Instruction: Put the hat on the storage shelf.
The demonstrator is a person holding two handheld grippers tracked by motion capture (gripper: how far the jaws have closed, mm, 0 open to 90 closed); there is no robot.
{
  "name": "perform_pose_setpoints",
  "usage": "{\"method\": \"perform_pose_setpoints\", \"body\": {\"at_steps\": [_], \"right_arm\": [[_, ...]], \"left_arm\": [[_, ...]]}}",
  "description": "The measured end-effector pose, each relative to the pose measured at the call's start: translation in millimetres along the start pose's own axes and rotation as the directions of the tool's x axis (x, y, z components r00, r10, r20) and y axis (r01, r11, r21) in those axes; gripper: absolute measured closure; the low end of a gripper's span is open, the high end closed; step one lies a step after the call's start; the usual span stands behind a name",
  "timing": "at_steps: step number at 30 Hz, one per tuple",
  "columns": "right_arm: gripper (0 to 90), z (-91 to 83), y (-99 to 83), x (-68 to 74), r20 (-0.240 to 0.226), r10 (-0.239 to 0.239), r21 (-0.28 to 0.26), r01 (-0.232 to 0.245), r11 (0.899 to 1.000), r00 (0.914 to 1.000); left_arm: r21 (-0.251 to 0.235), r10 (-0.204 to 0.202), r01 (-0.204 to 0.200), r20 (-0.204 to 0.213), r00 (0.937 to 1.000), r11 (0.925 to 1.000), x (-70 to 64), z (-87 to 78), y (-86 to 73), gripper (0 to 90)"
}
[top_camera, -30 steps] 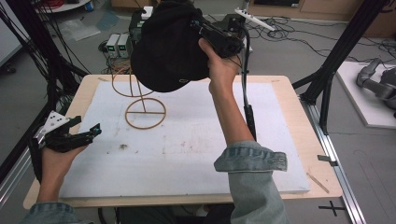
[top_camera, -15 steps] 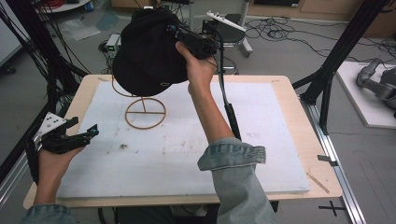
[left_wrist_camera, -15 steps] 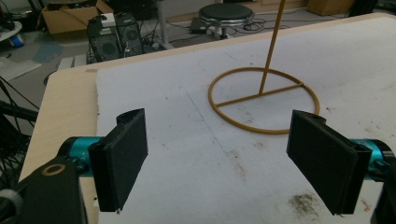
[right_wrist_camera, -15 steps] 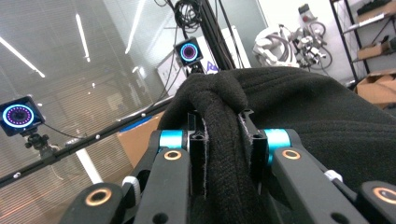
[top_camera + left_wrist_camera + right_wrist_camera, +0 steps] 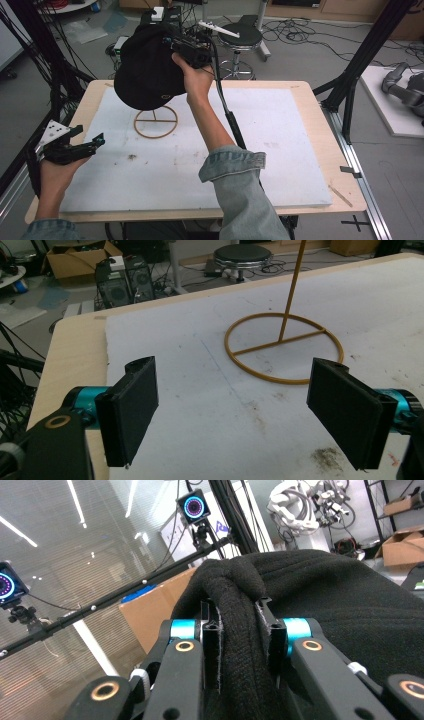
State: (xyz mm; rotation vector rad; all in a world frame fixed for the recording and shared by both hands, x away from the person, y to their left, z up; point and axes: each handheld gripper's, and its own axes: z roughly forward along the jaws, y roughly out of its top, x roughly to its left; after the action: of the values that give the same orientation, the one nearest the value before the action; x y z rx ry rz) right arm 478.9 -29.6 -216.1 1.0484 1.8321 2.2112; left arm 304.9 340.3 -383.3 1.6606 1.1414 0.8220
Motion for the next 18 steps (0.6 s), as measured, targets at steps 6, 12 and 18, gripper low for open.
{"method": "perform_pose_setpoints", "body": {"at_steps": [6, 12, 18], "right_arm": [[77.9, 8.5, -6.5, -2.0, 0.008, -0.003, 0.026, 0.002, 1.0, 1.0], [77.5, 16.6, -12.6, -3.7, 0.006, 0.004, 0.051, -0.004, 0.999, 1.0], [77.3, 24.6, -18.3, -4.0, 0.013, -0.007, 0.068, 0.006, 0.998, 0.9999]], "left_arm": [[0.001, 0.001, -0.001, 0.001, 1.0, 1.0, -0.6, 0.5, -0.1, 20.8], [0.003, 0.002, -0.002, 0.005, 1.0, 1.0, -0.6, 0.4, -0.1, 20.9], [0.002, 0.002, -0.002, 0.006, 1.0, 1.0, -0.3, 0.1, 0.1, 20.9]]}}
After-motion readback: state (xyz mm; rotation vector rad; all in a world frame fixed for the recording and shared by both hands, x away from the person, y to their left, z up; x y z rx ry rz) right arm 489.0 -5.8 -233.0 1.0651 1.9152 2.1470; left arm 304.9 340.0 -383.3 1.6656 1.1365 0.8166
